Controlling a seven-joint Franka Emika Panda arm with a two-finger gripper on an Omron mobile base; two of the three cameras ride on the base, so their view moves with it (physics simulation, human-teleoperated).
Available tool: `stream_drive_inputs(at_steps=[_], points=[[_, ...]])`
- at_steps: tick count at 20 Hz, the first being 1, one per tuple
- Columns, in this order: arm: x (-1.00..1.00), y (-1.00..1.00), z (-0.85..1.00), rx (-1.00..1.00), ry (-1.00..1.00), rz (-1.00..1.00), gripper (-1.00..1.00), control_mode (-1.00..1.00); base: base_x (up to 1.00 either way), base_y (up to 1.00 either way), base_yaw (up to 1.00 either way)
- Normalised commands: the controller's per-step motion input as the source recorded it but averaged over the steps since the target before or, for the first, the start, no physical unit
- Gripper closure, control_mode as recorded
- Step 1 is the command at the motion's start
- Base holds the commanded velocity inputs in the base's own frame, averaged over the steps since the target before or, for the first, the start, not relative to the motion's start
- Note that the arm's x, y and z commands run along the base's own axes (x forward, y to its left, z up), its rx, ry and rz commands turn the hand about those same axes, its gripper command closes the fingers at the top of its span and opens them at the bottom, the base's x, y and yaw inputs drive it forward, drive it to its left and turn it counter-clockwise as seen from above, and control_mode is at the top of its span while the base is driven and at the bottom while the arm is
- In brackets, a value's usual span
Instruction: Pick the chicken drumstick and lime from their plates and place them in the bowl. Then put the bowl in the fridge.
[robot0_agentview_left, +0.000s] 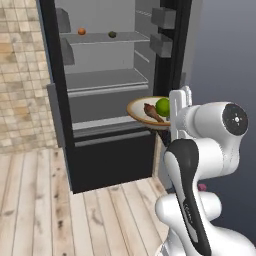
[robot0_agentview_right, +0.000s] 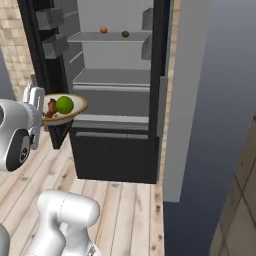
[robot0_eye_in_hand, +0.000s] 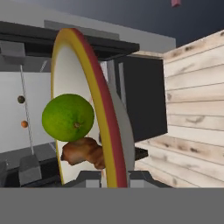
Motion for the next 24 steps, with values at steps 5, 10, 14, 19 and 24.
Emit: stream_drive_inputs(at_steps=[5,10,14,19,24], points=[[0.0,0.0,0.0,0.0,0.0,0.0,1.0,1.0,0.9,-0.18,0.12],[0.0,0.0,0.0,0.0,0.0,0.0,1.0,1.0,0.87,-0.23,0.05],[0.0,0.0,0.0,0.0,0.0,0.0,1.0,1.0,0.74,-0.22,0.02],[0.0,0.0,0.0,0.0,0.0,0.0,1.0,1.0,0.65,-0.17,0.07],[0.0,0.0,0.0,0.0,0.0,0.0,1.0,1.0,0.64,-0.2,0.12]])
